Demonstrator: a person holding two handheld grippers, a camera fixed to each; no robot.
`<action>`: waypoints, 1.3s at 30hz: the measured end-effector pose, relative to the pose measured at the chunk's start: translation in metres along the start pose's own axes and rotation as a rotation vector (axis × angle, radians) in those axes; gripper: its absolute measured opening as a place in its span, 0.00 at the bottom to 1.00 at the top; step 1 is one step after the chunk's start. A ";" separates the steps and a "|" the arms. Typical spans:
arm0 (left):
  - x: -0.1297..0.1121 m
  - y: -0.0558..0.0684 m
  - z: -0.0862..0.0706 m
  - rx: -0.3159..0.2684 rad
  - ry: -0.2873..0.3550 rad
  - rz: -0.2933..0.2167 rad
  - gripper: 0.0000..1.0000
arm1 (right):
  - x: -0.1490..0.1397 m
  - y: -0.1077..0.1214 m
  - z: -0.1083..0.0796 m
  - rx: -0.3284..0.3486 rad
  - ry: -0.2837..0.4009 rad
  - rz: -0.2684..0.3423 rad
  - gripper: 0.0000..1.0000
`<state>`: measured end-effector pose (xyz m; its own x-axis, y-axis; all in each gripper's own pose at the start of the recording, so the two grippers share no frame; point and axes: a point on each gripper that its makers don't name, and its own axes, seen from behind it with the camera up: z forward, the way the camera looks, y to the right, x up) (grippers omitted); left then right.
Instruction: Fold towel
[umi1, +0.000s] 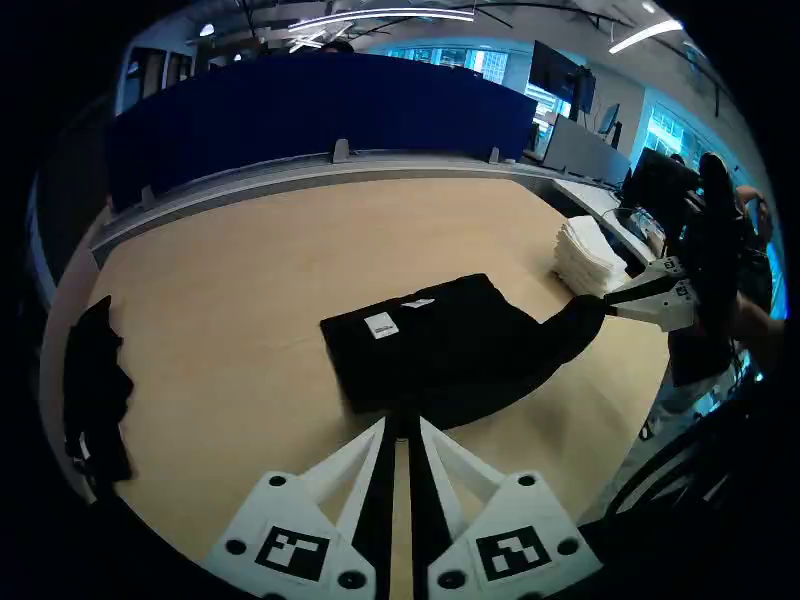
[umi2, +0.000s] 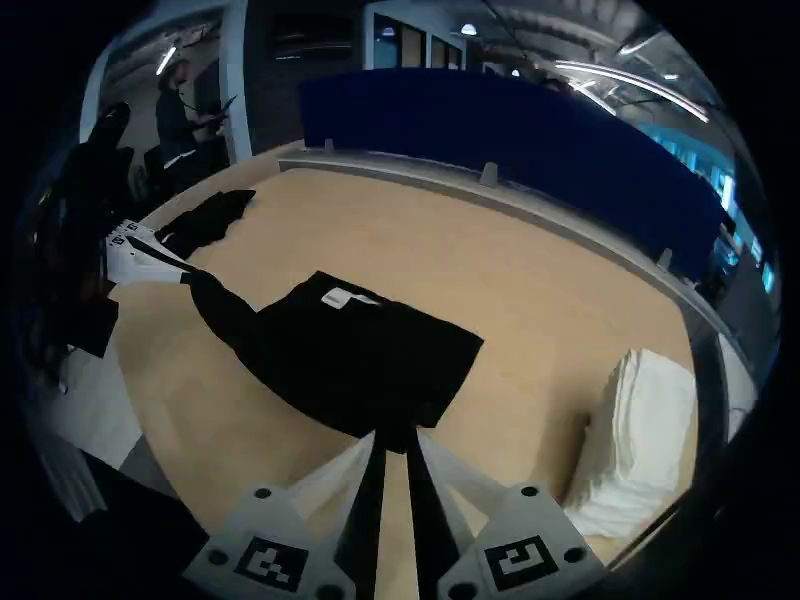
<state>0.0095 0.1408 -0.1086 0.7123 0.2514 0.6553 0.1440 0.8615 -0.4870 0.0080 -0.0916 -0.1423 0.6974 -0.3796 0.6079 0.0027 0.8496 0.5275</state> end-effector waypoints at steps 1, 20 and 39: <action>0.002 -0.001 0.002 0.002 0.002 0.001 0.09 | 0.001 0.002 0.002 0.000 -0.002 -0.001 0.14; 0.037 -0.030 0.049 0.046 0.027 -0.016 0.09 | 0.022 0.038 0.055 -0.010 -0.028 0.018 0.14; 0.024 -0.045 0.087 0.056 -0.018 -0.026 0.09 | 0.017 0.054 0.098 -0.013 -0.066 0.055 0.14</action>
<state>-0.0395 0.1459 -0.0210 0.6965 0.2356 0.6778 0.1238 0.8910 -0.4369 -0.0502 -0.0879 -0.0455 0.6477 -0.3556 0.6738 -0.0247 0.8742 0.4850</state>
